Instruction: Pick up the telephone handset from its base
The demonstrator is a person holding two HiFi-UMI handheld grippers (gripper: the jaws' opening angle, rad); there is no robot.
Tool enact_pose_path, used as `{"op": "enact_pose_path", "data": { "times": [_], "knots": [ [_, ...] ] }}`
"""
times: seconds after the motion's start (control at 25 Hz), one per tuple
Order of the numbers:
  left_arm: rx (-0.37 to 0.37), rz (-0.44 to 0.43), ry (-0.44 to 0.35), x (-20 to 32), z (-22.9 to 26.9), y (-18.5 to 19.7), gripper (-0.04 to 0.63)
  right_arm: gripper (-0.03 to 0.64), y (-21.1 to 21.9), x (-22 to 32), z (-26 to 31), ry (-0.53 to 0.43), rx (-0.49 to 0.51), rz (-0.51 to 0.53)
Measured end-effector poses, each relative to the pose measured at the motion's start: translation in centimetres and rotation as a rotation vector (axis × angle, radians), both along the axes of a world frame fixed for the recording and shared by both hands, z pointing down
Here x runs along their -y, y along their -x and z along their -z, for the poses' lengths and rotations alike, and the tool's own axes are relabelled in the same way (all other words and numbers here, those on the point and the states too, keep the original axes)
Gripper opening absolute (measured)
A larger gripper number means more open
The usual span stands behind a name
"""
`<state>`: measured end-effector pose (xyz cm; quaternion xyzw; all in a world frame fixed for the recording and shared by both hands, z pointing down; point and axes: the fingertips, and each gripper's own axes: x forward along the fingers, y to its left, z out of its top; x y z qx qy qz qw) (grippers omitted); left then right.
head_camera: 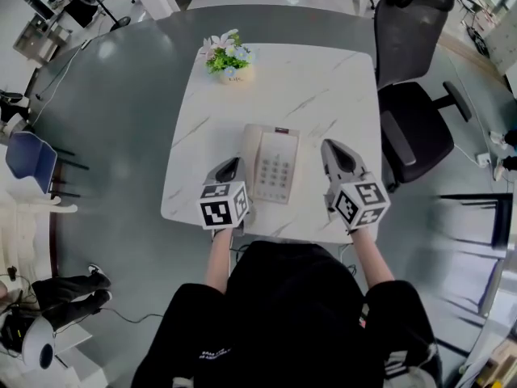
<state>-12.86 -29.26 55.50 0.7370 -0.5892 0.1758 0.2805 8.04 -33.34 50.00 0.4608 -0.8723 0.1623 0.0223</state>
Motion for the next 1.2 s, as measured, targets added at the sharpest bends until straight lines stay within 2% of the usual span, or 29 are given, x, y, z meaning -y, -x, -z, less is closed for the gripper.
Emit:
{"op": "enact_pose_path", "data": {
  "times": [0.28,0.44,0.52,0.84,1.08,1.2],
  "knots": [
    [0.017,-0.027,0.094,1.4,-2.2,-0.3,0.117,-0.01,-0.1,0.4,-1.7,0.063,0.023,-0.04],
    [0.003,-0.064,0.146,2.3,-3.8,-1.2,0.231,-0.011,-0.2,0.5,-2.8,0.091,0.034,-0.059],
    [-0.002,-0.082,0.17,2.7,-4.5,-1.5,0.265,-0.01,-0.2,0.5,-3.3,0.104,0.041,-0.064],
    [0.001,-0.124,0.241,3.8,-6.7,-2.4,0.275,-0.011,-0.1,0.7,-4.7,0.131,0.057,-0.076],
    [0.067,-0.125,0.262,3.9,-7.3,-2.2,0.269,-0.011,0.4,0.9,-5.1,0.143,0.055,-0.077],
    [0.099,-0.117,0.262,3.9,-7.4,-1.9,0.235,-0.011,0.6,0.8,-5.4,0.143,0.057,-0.073]
  ]
}}
